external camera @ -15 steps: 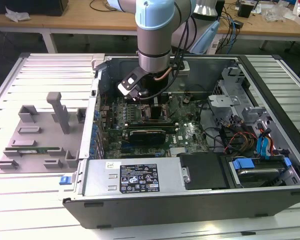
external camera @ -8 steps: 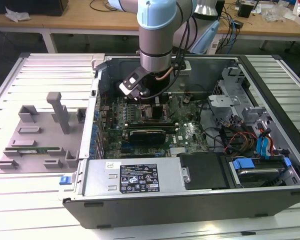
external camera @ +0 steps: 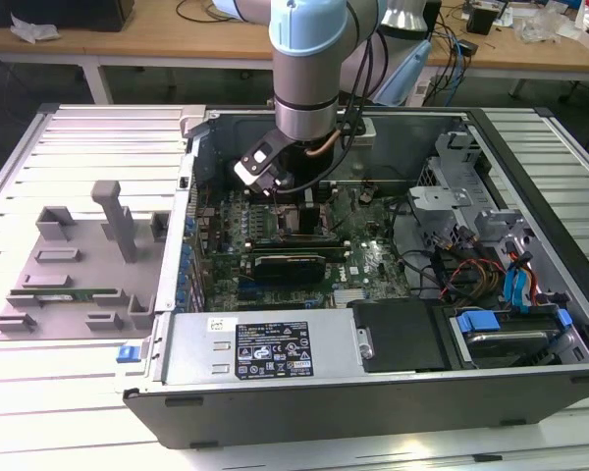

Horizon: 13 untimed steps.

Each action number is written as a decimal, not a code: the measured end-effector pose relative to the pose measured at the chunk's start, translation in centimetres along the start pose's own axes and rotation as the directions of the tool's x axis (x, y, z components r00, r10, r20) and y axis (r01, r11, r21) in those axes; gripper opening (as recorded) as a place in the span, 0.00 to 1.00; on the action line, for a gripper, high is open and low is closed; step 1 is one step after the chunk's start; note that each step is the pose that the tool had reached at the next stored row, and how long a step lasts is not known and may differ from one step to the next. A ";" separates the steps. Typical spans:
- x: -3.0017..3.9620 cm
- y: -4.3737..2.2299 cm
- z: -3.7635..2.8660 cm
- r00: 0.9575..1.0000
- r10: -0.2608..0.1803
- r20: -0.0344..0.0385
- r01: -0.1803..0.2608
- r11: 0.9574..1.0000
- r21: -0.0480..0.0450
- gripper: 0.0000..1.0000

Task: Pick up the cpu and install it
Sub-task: 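Place the cpu into insertion slot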

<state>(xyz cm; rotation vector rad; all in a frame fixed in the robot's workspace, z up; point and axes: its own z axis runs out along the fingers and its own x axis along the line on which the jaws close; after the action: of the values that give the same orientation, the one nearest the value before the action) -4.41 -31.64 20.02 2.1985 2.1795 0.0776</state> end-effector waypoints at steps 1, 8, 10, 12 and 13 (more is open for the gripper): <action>0.00 0.00 -0.01 1.000 0.000 0.000 0.000 1.000 0.000 0.60; 0.00 0.00 0.04 1.000 0.000 0.000 0.000 1.000 0.000 0.53; 0.00 0.07 0.05 1.000 0.000 0.000 0.000 1.000 0.000 0.53; 0.00 0.07 0.10 1.000 0.000 0.000 0.000 1.000 0.000 0.53; 0.00 0.07 0.11 1.000 0.000 0.000 0.000 1.000 0.000 0.53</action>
<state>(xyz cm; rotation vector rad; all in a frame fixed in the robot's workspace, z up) -4.33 -31.64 19.91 2.1986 2.1795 0.0771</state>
